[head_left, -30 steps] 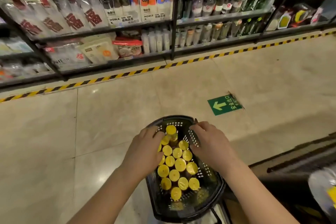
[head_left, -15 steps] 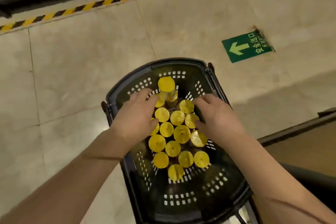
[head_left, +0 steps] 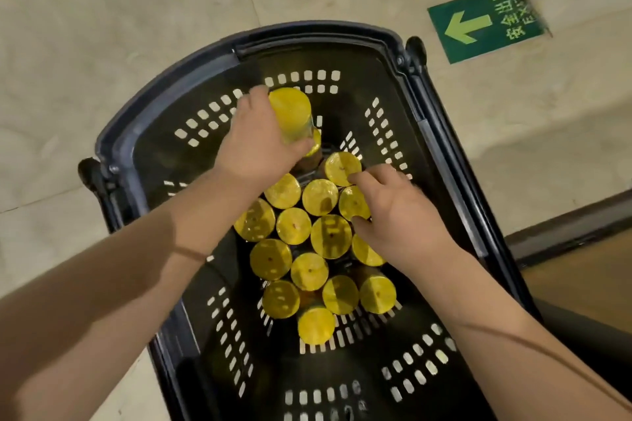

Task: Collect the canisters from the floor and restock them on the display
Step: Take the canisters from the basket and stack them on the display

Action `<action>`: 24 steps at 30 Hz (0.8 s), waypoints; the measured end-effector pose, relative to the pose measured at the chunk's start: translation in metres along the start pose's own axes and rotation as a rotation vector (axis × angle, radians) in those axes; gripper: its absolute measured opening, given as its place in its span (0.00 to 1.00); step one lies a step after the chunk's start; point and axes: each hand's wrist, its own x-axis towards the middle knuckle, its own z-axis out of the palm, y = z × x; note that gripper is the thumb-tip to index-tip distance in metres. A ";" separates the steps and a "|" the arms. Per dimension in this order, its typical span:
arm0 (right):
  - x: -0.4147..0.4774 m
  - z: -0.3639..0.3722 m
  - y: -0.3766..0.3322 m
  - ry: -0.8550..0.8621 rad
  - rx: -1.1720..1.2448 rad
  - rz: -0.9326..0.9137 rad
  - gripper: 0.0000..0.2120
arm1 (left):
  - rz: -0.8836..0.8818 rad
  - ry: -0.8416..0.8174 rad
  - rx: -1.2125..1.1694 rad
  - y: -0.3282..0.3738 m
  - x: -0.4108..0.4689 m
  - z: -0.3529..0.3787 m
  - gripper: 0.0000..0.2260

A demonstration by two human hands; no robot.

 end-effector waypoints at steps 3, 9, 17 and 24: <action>0.005 0.004 0.002 -0.019 0.033 0.008 0.24 | -0.159 0.068 -0.227 0.007 0.016 0.020 0.40; 0.027 0.013 -0.001 -0.001 0.035 0.038 0.22 | -0.156 0.246 -0.299 0.001 0.023 0.046 0.34; 0.081 0.015 -0.009 -0.135 -0.129 0.088 0.38 | 0.035 0.292 -0.316 -0.016 -0.014 0.009 0.30; 0.119 0.044 -0.015 -0.334 -0.313 0.041 0.39 | 0.068 0.249 -0.316 -0.028 -0.049 -0.027 0.33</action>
